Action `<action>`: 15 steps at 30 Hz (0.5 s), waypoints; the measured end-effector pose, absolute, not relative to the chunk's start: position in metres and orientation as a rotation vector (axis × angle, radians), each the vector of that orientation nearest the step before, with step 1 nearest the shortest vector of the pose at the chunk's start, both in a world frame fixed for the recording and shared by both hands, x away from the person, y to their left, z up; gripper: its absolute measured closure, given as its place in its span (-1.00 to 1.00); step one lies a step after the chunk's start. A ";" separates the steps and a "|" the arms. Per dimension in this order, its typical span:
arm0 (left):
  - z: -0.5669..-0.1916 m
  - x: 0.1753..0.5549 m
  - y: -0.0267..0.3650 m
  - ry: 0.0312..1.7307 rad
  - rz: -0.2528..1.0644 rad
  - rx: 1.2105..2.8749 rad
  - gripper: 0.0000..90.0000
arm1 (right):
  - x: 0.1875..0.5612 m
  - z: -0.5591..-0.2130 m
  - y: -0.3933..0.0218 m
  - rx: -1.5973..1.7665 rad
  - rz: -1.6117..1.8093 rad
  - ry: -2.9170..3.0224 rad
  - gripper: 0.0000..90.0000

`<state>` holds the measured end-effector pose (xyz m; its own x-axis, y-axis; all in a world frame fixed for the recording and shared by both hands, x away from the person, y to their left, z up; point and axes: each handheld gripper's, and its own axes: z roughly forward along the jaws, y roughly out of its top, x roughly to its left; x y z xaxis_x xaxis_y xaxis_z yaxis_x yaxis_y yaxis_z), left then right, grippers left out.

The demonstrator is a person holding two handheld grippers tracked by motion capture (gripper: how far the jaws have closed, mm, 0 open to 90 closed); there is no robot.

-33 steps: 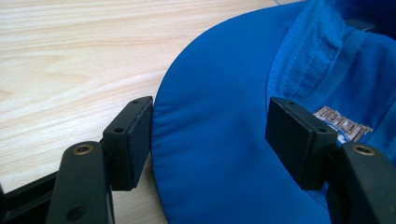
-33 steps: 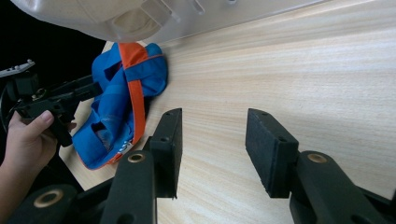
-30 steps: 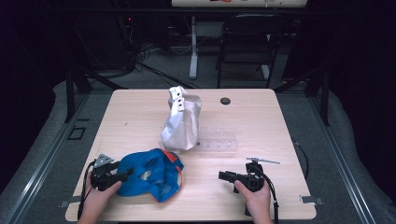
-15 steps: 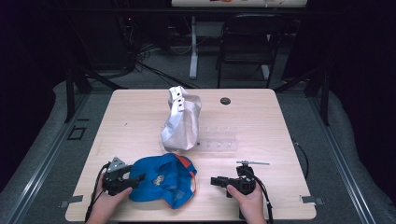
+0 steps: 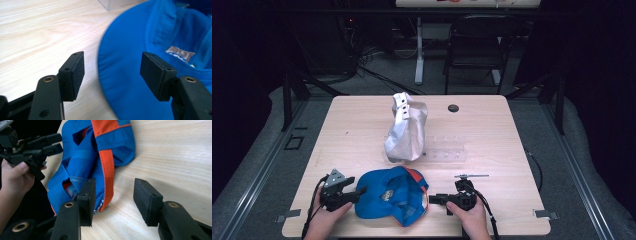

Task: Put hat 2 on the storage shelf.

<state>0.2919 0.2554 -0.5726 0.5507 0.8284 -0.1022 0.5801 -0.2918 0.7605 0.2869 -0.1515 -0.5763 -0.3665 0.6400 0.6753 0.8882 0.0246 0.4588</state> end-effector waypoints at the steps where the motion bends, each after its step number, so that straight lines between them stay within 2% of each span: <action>1: -0.572 0.291 0.261 1.156 0.412 1.984 -0.18 | 0.287 -0.577 -0.150 -1.571 -1.265 -2.017 0.18; 15: -0.572 0.279 0.281 1.221 0.463 1.955 -0.16 | 0.299 -0.584 -0.132 -1.511 -1.244 -2.002 0.20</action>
